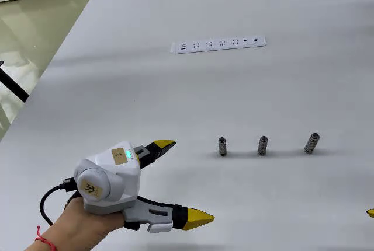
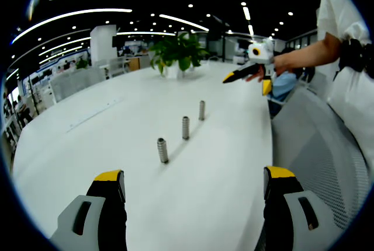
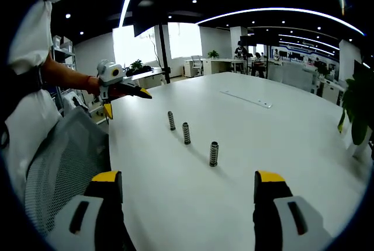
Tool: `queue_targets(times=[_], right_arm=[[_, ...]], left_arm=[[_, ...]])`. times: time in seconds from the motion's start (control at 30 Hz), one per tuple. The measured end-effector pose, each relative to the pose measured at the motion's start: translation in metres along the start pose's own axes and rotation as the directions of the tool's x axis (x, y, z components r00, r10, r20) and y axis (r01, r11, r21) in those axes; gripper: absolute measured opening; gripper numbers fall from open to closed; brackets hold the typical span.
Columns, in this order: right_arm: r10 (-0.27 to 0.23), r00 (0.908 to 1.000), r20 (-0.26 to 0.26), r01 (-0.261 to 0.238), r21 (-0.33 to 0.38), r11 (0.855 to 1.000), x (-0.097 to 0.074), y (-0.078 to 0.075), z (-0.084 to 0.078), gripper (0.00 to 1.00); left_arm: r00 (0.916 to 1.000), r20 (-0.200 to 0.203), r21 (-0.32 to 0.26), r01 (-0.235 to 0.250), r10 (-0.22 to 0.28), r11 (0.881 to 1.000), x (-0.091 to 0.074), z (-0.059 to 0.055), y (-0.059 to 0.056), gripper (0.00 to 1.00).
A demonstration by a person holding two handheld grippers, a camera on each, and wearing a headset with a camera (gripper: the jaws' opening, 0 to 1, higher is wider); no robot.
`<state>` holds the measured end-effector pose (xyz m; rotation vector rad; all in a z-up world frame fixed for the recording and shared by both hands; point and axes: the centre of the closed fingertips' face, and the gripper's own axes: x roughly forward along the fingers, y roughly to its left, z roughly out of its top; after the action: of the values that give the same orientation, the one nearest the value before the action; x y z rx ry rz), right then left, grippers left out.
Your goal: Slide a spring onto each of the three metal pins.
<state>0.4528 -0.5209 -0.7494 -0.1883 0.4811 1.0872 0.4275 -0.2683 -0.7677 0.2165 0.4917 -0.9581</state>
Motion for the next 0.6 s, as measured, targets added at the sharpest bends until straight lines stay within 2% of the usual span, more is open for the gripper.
queue_targets(times=[0.6], right_arm=[[0.009,0.9998,-0.018,-0.009,-0.011,1.000,0.0043,0.0005,0.0004,0.93]], left_arm=[[0.9999,0.016,-0.012,0.000,0.000,1.000,-0.0008,-0.0005,-0.0001,1.00]])
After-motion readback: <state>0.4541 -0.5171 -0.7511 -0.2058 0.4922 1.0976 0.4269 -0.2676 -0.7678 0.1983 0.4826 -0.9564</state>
